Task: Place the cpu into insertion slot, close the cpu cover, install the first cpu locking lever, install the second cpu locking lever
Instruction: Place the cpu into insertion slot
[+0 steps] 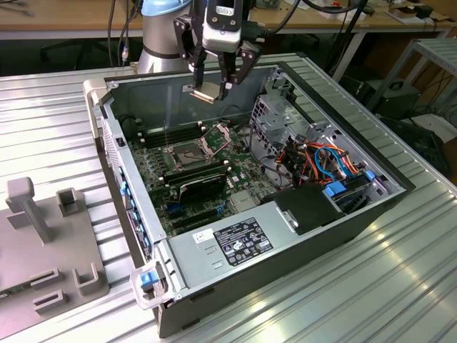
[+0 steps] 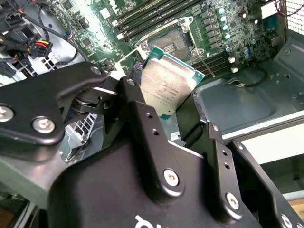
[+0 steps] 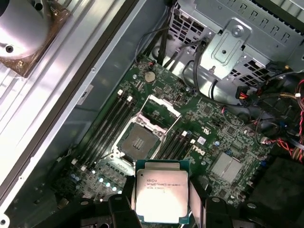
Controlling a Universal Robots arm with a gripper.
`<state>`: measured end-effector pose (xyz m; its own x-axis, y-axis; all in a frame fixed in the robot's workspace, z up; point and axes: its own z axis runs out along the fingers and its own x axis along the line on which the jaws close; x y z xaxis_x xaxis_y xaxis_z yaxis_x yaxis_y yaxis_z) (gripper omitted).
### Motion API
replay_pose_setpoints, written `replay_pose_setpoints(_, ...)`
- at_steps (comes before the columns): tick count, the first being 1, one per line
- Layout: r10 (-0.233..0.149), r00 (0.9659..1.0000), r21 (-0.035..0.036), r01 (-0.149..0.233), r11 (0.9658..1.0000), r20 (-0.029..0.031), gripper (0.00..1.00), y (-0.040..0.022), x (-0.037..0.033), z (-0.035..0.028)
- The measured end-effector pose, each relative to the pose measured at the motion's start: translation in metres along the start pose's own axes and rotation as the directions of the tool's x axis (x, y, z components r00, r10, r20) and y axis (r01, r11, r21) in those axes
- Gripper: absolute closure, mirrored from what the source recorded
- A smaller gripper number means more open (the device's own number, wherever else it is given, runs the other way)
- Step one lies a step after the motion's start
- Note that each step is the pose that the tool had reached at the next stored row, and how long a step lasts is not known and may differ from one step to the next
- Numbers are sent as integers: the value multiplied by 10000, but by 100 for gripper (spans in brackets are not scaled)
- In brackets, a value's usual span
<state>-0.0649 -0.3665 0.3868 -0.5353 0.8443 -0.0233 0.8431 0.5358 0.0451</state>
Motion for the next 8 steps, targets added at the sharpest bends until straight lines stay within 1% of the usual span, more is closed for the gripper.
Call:
replay_pose_setpoints(4,255,9997,6,-255,9997,12,46,0,0,3)
replay_pose_setpoints(6,466,9989,11,-466,9989,21,46,0,0,6)
replay_pose_setpoints(8,599,9982,13,-599,9982,27,46,0,1,8)
